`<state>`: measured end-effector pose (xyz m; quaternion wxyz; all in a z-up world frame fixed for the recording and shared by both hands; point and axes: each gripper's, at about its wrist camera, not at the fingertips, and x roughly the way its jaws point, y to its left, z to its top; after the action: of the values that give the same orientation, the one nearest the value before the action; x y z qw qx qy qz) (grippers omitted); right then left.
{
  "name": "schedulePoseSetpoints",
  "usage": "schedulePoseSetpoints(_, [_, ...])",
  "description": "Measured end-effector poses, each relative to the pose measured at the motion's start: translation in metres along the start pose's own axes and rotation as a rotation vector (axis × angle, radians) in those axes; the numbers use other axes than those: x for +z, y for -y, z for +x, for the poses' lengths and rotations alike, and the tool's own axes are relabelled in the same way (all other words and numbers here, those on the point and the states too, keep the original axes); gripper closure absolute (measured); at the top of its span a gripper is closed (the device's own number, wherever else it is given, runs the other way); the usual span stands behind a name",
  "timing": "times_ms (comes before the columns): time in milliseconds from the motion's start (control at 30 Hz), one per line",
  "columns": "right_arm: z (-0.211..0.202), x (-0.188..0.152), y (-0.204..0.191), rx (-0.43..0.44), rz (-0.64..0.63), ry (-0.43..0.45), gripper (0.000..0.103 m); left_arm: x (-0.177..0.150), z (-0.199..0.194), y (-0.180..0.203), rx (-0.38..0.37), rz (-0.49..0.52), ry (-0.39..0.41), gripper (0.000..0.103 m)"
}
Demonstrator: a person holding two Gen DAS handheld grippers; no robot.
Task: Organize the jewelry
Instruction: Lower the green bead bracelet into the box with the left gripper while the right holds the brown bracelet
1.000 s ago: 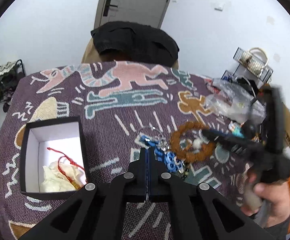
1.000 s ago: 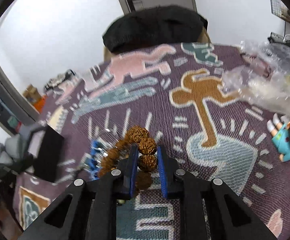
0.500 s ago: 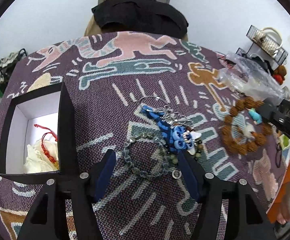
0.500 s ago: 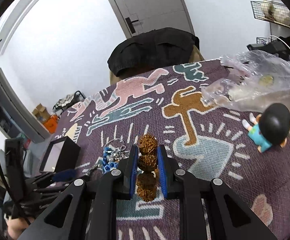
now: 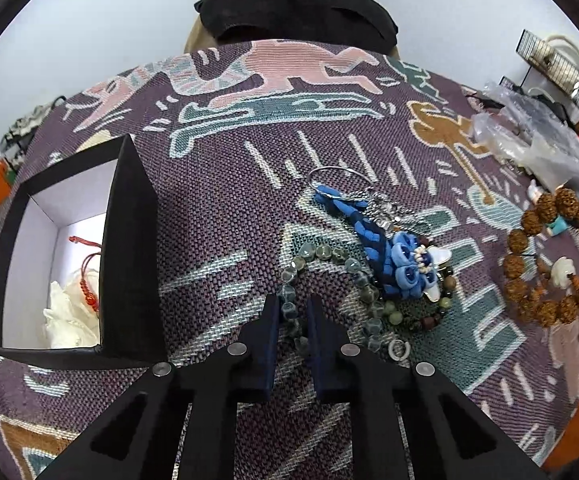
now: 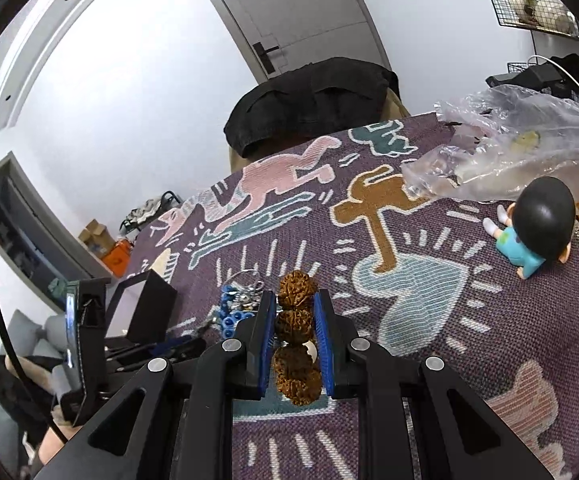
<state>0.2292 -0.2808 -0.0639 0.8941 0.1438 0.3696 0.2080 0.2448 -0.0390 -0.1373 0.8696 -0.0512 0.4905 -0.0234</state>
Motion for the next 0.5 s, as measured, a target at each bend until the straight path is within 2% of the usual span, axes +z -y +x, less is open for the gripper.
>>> schedulePoseSetpoints(500, [-0.005,0.012,-0.048,0.061,-0.068,0.027,0.083,0.018,-0.073,-0.016,-0.040,-0.003,0.172,0.094])
